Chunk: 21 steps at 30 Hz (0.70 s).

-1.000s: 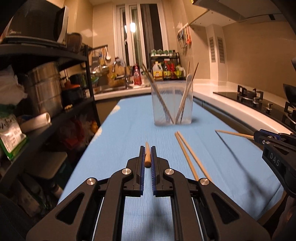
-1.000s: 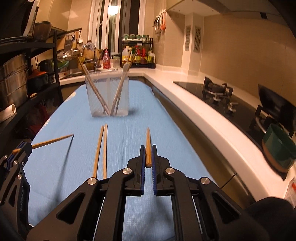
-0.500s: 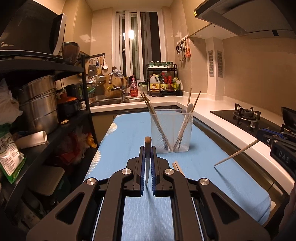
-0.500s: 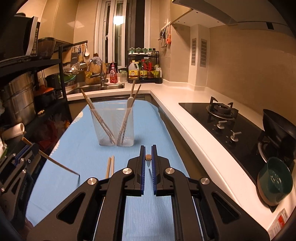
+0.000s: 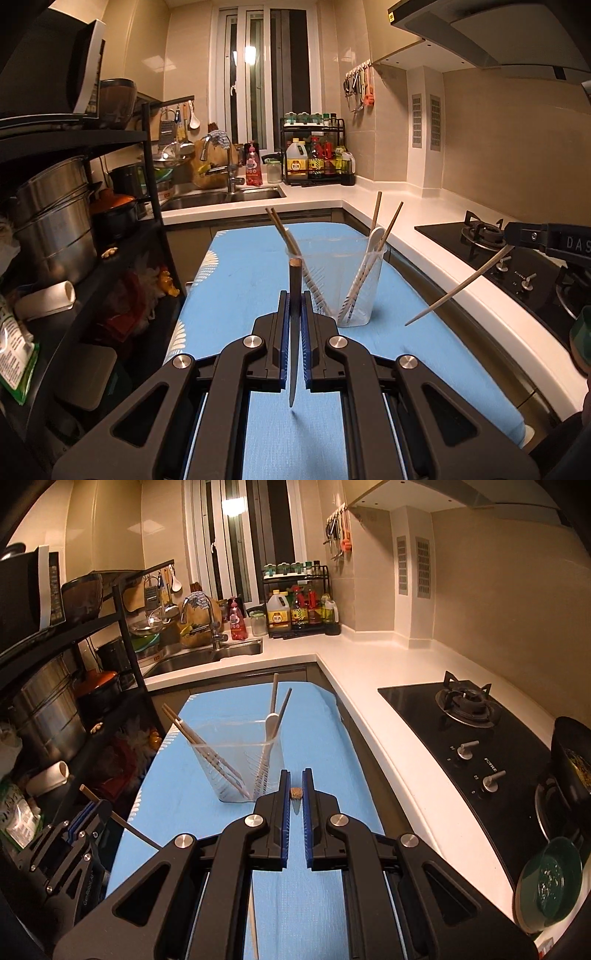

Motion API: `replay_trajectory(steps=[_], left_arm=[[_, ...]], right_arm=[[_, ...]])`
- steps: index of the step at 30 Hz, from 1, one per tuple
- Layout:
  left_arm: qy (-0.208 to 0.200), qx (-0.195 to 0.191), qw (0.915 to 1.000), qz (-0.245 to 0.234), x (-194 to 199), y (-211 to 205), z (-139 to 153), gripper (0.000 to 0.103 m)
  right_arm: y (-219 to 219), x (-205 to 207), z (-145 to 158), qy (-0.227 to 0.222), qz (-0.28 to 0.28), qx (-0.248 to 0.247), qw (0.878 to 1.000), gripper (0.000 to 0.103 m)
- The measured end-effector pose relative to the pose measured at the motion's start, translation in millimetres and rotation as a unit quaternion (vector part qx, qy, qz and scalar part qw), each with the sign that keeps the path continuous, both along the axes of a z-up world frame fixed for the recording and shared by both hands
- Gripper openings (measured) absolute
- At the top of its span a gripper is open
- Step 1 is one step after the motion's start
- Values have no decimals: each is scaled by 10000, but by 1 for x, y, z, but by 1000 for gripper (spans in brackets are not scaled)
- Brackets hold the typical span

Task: Organize utensils
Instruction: 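Carry the left tool's chopstick to the container while the right tool carries its chopstick, then open the left tool over the container while the right tool releases its chopstick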

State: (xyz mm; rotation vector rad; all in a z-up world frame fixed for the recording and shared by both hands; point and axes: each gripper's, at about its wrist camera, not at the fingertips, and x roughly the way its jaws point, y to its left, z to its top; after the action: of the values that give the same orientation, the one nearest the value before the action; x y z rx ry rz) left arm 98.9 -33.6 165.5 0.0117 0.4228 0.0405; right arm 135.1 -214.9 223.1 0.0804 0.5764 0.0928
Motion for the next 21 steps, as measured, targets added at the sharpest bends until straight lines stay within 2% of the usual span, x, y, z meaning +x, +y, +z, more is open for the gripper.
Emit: replay_trajectory(steps=[10,21], left_arm=[[415,-283,9983,-306,49,13,42,6],[333,-329,9977,-499,77,4,69,6]], right_arm=[[7,31,42,145,239,-132,9995,6],[13,53,58,105,387,-115,9991,6]])
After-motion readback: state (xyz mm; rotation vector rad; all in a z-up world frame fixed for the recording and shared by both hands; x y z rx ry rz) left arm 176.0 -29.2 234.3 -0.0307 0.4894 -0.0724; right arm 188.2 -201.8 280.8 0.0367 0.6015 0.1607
